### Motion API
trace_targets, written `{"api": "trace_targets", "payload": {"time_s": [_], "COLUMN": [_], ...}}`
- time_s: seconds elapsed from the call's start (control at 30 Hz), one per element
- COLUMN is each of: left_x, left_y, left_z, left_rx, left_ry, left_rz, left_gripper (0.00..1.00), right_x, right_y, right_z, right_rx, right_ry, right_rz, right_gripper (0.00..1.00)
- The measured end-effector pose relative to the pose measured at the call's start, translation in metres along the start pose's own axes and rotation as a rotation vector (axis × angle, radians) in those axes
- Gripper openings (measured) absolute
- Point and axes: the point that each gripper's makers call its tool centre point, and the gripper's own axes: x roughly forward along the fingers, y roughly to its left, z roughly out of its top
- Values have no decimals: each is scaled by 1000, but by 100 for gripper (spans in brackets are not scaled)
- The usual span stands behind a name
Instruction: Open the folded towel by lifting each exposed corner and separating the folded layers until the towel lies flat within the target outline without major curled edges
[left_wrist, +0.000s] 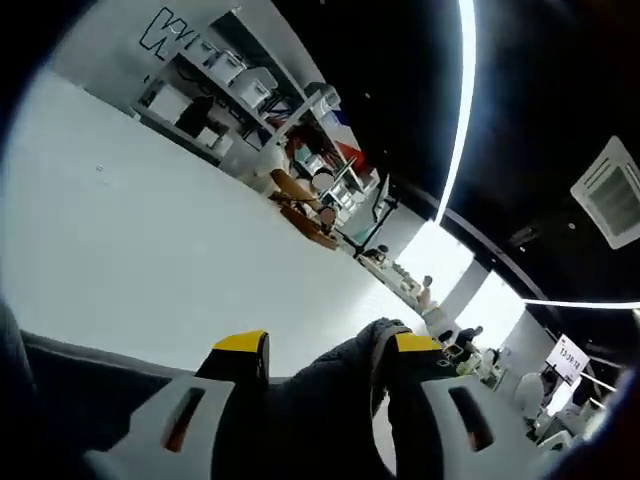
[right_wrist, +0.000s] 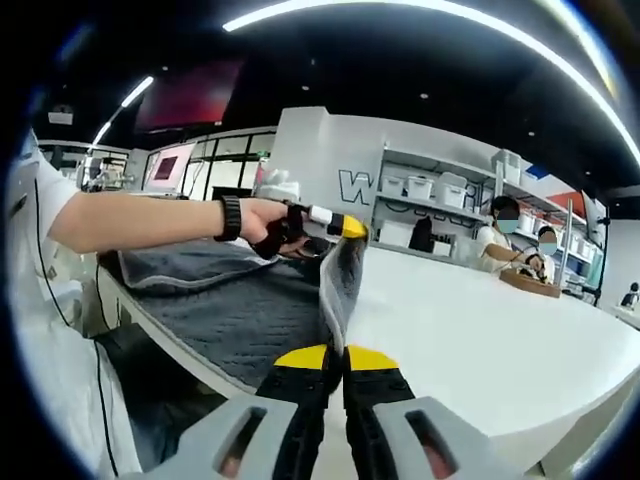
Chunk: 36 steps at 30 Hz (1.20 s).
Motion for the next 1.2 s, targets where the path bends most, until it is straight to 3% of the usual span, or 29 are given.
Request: {"api": "trace_targets", "payload": {"time_s": [0.17, 0.23, 0.33, 0.53, 0.63, 0.77, 0.83, 0.93, 1.2], "left_x": [-2, -2, -2, -3, -3, -5, -6, -8, -17], "left_y": [-1, -3, -3, -6, -7, -8, -7, -7, -2], "left_z": [-1, -1, -1, -2, -4, -5, -4, -1, 10], "left_rx": [22, -17, -19, -16, -16, -11, -12, -19, -55], "left_ry": [14, 27, 33, 33, 37, 42, 42, 39, 26], "left_rz": [13, -7, -13, -23, -28, -36, -38, -44, -57], "left_gripper": [44, 46, 45, 45, 45, 46, 46, 47, 49], "right_x": [1, 2, 5, 10, 15, 14, 10, 7, 6], "right_y": [1, 1, 5, 14, 14, 5, -12, -24, -40], "right_z": [1, 2, 8, 18, 19, 22, 18, 13, -5], "right_rx": [1, 3, 11, -10, -28, -3, 14, 51, 107], "right_ry": [-6, -13, -31, -55, -54, -73, -70, -62, -32], "right_rz": [5, 8, 31, 62, 65, 37, -39, -75, -123], "right_gripper": [0, 1, 9, 7, 0, 0, 0, 0, 0]}}
